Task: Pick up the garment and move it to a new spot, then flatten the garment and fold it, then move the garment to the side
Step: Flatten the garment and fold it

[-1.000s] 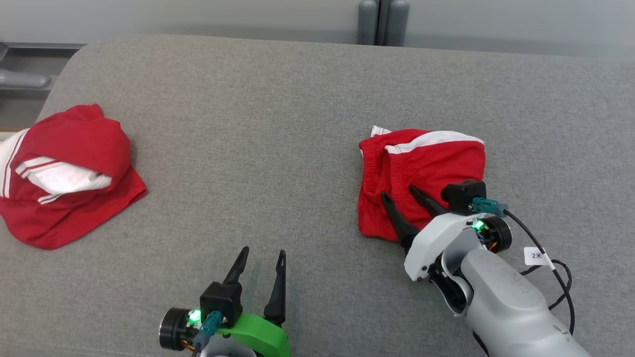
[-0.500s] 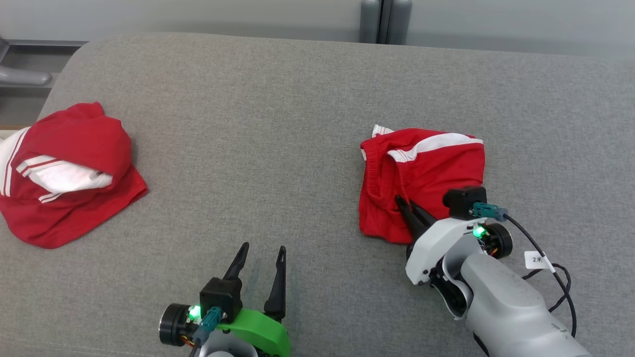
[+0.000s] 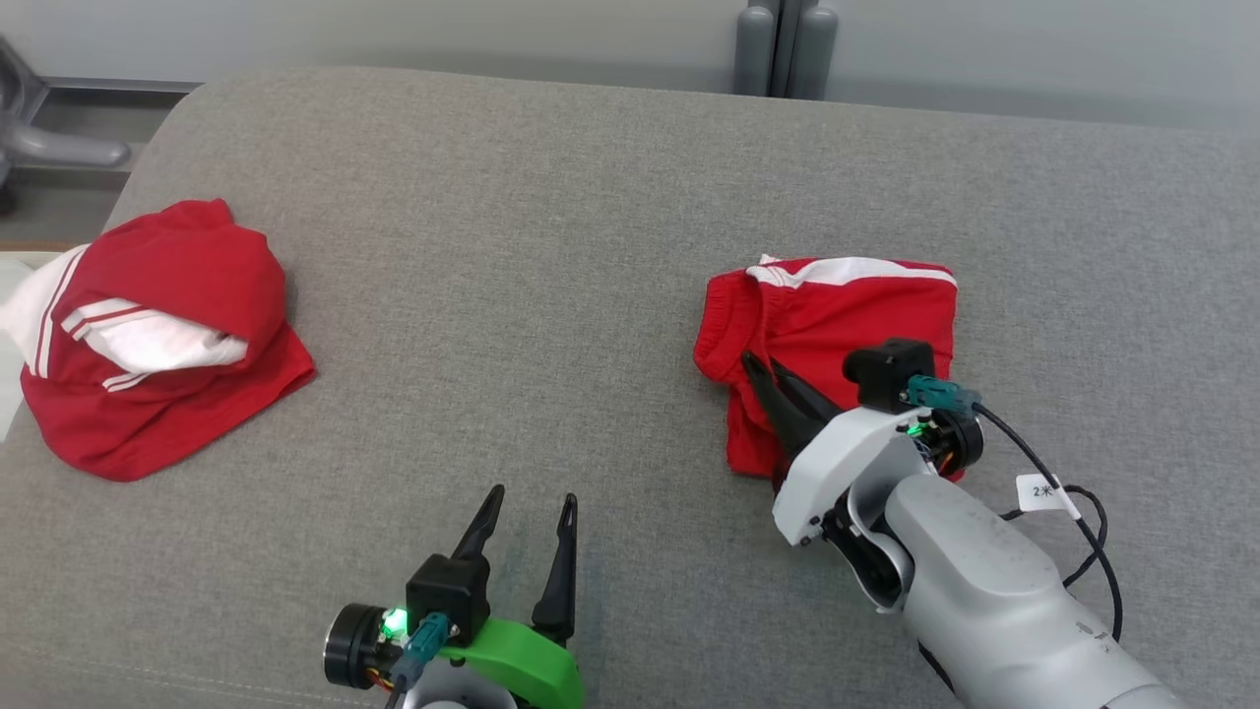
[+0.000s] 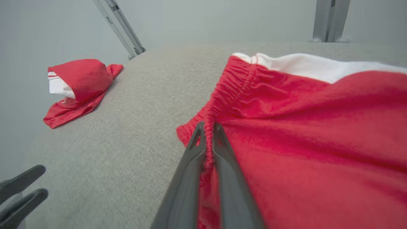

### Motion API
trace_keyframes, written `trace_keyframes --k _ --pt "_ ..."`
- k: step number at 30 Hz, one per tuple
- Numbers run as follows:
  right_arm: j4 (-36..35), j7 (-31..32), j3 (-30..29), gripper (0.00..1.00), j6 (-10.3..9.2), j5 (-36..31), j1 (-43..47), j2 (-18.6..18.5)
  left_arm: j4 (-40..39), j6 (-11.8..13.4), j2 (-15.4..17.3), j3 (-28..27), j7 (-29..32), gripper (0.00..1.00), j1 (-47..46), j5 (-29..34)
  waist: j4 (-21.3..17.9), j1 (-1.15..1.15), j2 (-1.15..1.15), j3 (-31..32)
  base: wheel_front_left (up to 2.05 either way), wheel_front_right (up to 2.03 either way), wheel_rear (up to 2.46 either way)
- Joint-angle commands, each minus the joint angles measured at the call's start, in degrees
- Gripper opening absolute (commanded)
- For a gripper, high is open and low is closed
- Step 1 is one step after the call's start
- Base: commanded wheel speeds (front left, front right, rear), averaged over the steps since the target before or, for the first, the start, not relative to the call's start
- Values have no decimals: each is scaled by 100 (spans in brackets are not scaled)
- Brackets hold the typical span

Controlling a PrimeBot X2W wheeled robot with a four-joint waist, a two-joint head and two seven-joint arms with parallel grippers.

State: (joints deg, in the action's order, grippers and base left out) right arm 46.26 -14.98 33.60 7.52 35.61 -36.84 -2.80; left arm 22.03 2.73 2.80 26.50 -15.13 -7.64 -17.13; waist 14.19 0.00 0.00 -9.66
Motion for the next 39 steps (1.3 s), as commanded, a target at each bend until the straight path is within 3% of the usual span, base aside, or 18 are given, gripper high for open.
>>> trace_keyframes --k 1,2,3,4,7,12,23,32,39 --pt "96 -26 62 31 -7 -109 -31 -25 9 7 22 11 -1 100 21 -23 38 0 0 -1 0 0 0" --pt "177 -26 125 42 -7 -148 -14 -24 25 14 22 19 -1 100 28 -29 51 0 0 -2 0 0 0" --pt "296 -26 185 76 -7 -200 8 -25 47 20 22 19 -1 100 36 -49 63 0 0 -1 0 0 0" --pt "378 -27 257 100 -7 -247 19 -25 61 22 22 19 -2 100 33 -52 71 0 0 0 0 0 0" --pt "332 -27 231 100 -7 -440 -33 -25 83 42 22 -4 -2 100 14 -65 54 0 0 3 0 0 0" --pt "-204 -27 -308 100 -7 -1148 162 -26 58 72 22 -113 -1 100 21 -22 -112 0 0 93 0 0 0" --pt "-1814 -26 -2656 100 -7 -2633 1506 -24 -41 83 22 -564 -1 100 96 273 -706 0 0 414 0 0 0" --pt "-1933 -27 -3589 100 -7 -2993 2369 -20 -110 62 22 -1006 -2 100 383 631 -1224 0 0 580 0 0 0" --pt "-1753 -27 -3870 100 -7 -3007 2851 -21 -214 115 22 -1296 -1 100 719 725 -1485 0 0 713 0 0 0"
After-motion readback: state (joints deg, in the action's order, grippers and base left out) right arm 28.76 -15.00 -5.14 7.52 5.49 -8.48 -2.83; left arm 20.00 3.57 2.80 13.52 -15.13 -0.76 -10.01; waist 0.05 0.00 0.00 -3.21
